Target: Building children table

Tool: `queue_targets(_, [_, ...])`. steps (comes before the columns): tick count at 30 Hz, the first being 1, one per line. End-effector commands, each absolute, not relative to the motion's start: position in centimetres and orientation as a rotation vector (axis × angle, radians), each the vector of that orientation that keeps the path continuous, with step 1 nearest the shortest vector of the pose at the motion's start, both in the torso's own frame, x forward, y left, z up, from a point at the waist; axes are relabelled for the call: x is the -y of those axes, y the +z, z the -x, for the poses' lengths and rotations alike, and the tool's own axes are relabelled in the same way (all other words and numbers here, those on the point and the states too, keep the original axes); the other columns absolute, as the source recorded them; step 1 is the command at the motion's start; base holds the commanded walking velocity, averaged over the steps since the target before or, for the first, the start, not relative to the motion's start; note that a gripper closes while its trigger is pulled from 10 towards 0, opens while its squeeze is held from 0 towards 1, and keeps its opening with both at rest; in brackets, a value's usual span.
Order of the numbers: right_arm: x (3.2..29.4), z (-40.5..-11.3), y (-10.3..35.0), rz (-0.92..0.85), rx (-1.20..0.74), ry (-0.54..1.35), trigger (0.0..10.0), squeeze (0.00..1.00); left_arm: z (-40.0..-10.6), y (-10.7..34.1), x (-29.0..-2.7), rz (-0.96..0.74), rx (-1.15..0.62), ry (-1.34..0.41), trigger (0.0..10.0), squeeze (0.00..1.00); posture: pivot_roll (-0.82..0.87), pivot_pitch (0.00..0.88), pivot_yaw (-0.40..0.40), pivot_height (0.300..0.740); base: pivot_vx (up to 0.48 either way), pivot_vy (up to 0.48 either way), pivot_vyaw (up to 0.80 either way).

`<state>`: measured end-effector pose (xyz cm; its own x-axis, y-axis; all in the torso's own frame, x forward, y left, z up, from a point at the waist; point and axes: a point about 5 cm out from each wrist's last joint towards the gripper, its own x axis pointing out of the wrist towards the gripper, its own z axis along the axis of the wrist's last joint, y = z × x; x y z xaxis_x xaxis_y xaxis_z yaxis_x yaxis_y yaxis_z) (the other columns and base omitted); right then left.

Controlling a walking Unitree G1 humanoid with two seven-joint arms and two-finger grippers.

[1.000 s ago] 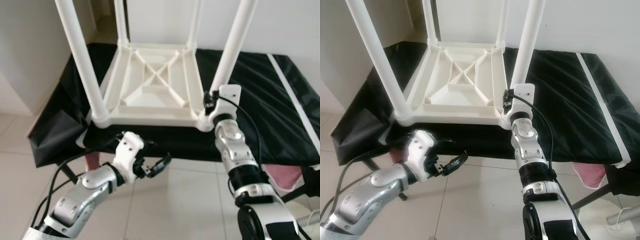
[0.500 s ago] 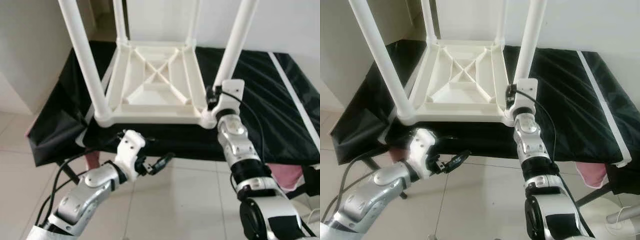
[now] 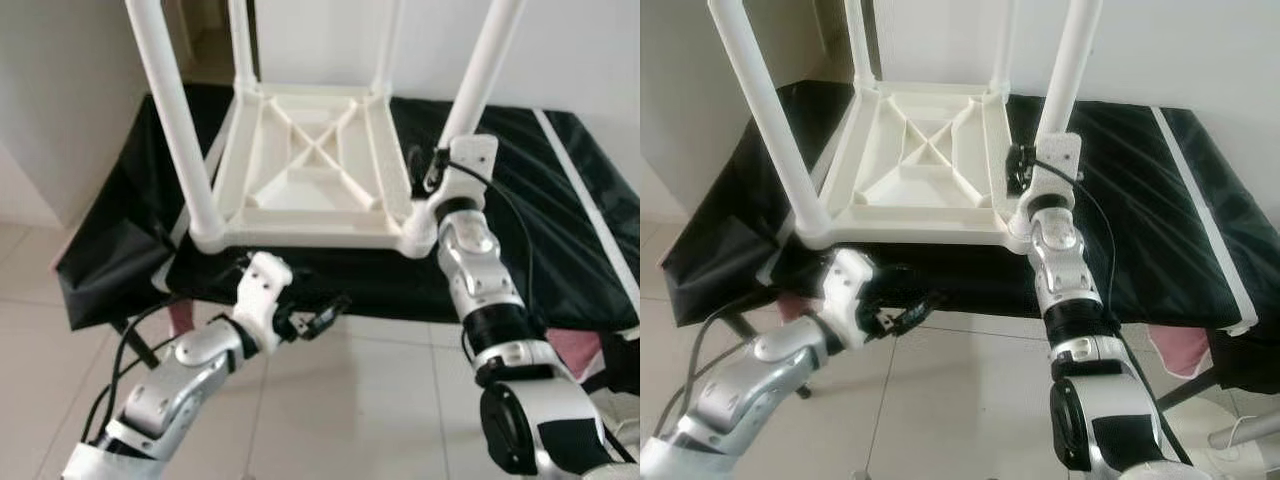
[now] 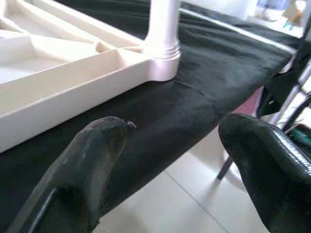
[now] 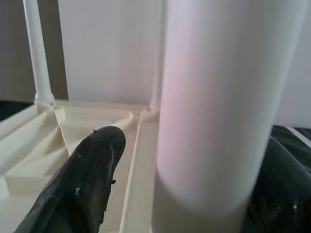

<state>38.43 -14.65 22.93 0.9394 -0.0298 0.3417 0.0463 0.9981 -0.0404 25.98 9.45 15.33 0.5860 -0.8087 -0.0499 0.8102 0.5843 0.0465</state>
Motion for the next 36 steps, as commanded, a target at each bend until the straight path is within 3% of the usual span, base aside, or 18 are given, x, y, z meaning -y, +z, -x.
queue_targets(1, [14.8, -38.6, 22.7, 0.033, 0.331, -0.035, 10.0, 0.0, -26.1, 14.9, -10.2, -0.097, -0.047, -0.956, 10.0, 0.0, 0.0, 0.05, -0.051, 0.74, 0.0, 0.0, 0.0])
queue_targets(9, [14.8, -38.8, 22.9, 0.024, 0.324, -0.029, 10.0, 0.0, -25.5, 13.4, -14.0, -0.212, -0.19, -1.042, 10.0, 0.0, 0.0, 0.052, -0.044, 0.74, 0.0, 0.0, 0.0])
queue_targets(11, [14.8, -38.8, 23.0, 0.02, 0.324, -0.027, 10.0, 0.0, -26.3, 12.8, -16.6, -0.25, -0.266, -0.987, 10.0, 0.0, 0.0, 0.053, -0.038, 0.74, 0.0, 0.0, 0.0])
queue_targets(15, [14.7, -38.9, 23.1, -0.013, 0.32, -0.02, 10.0, 0.0, -28.0, 12.8, -18.9, -0.273, -0.291, -0.865, 10.0, 0.0, 0.0, 0.056, -0.033, 0.74, 0.0, 0.0, 0.0])
queue_targets(24, [14.6, -38.9, 23.0, -0.103, 0.301, -0.003, 10.0, 0.0, -30.5, 13.0, -20.5, -0.262, -0.309, -0.699, 10.0, 0.0, 0.0, 0.06, -0.029, 0.74, 0.0, 0.0, 0.0])
queue_targets(36, [14.9, -38.6, 23.2, -0.381, 0.261, 0.005, 10.0, 0.0, -34.4, 13.4, -19.9, -0.274, -0.375, -0.584, 10.0, 0.0, -0.02, 0.088, -0.021, 0.74, 0.0, 0.0, 0.0])
